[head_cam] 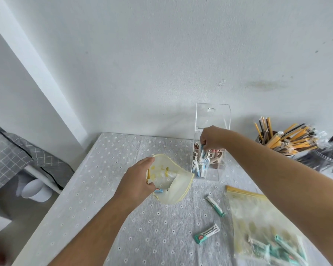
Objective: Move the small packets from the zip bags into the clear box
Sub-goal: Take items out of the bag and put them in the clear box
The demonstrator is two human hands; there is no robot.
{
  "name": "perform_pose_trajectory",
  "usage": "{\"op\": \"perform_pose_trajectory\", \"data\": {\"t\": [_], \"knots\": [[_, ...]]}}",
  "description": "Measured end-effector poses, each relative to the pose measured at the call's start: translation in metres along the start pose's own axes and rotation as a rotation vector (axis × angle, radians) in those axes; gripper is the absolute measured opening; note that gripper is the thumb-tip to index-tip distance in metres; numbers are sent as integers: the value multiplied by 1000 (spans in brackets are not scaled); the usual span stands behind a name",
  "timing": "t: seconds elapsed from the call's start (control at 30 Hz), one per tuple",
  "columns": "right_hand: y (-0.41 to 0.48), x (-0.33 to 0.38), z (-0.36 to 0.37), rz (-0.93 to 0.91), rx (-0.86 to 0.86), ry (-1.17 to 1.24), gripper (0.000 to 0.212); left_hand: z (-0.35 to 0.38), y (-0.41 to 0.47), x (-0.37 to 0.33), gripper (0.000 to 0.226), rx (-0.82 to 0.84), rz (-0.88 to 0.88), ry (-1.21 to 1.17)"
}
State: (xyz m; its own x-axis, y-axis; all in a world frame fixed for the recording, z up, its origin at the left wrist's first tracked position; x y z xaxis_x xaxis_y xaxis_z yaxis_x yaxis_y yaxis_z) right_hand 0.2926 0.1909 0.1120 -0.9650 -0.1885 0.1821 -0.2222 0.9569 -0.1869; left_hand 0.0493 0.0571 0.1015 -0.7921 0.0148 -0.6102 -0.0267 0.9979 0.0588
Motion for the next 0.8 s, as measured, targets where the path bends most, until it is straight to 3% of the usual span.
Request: {"op": "perform_pose_trajectory", "data": {"t": [0.13,0.27,0.8], "knots": [[-3,9,8,-46,36,-135,27,0,-1,-2,73,5,5,-2],[5,8,33,-122,58,-285,25,1,-2,-3,73,13,12,10],[5,-2,51,18,-53,-194,19,5,4,0,72,20,2,34]]}}
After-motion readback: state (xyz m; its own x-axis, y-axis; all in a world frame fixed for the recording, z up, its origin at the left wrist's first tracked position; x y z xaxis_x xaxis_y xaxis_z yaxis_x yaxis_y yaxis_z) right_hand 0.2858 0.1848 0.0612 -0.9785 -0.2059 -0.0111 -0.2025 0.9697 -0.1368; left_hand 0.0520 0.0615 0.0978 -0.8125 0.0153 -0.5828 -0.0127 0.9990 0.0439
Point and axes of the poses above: each hand's wrist, its own y-axis towards the middle knuckle, its own z-axis out of the palm, x = y × z, the point moved 2 cm from there along y, towards the middle knuckle, and after that the axes turned 12 degrees about -x, right-handed, at the moved point
